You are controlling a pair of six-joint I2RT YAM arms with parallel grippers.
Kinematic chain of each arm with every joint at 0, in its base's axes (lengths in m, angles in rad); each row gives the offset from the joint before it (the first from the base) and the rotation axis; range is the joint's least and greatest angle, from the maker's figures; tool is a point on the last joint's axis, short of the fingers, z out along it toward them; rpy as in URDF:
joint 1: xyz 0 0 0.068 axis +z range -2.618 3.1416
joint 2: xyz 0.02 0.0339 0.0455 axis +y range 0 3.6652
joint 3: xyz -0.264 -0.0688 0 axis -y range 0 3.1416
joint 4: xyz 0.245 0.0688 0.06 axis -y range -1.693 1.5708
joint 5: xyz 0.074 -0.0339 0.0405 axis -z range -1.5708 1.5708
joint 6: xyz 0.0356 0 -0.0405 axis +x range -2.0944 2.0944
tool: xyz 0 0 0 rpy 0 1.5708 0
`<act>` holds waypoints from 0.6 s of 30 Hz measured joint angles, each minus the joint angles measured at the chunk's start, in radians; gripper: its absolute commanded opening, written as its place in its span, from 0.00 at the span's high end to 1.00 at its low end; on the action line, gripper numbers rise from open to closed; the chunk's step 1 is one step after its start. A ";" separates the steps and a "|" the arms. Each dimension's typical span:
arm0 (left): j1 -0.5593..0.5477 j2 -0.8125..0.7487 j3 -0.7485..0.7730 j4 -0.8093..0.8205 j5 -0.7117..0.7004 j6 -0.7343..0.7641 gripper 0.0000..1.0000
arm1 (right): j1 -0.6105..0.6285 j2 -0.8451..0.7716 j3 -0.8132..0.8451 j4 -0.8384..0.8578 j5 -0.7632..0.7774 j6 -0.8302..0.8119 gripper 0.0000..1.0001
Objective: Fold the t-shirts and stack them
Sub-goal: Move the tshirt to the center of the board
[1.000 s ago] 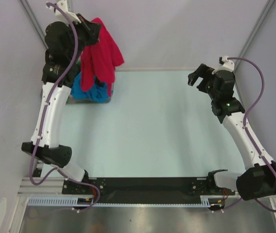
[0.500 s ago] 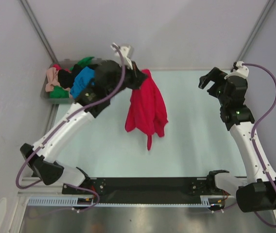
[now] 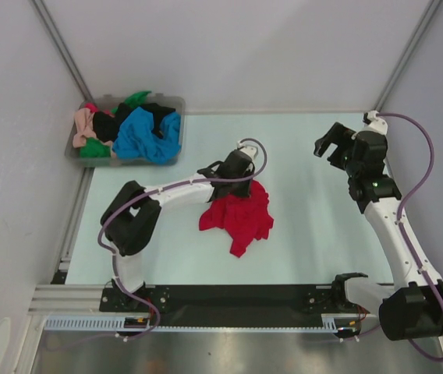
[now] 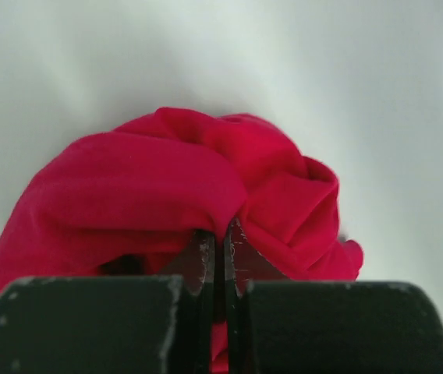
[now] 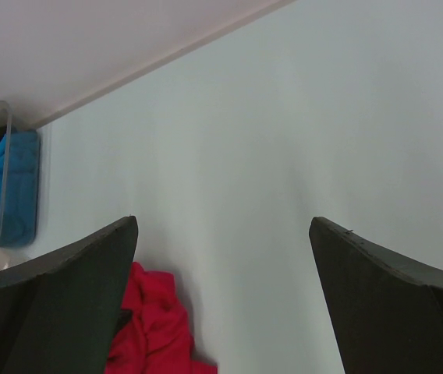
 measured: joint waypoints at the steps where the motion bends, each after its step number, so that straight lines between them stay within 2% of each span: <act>1: -0.004 0.000 0.008 -0.001 -0.005 0.001 1.00 | 0.000 0.000 -0.002 -0.005 -0.002 0.001 0.00; 12: -0.013 0.000 0.114 -0.001 -0.043 0.001 1.00 | 0.000 0.000 -0.001 -0.014 -0.009 -0.002 0.00; 18: -0.013 0.031 0.371 -0.074 -0.072 0.022 0.98 | 0.000 -0.032 -0.004 -0.020 -0.019 0.003 0.00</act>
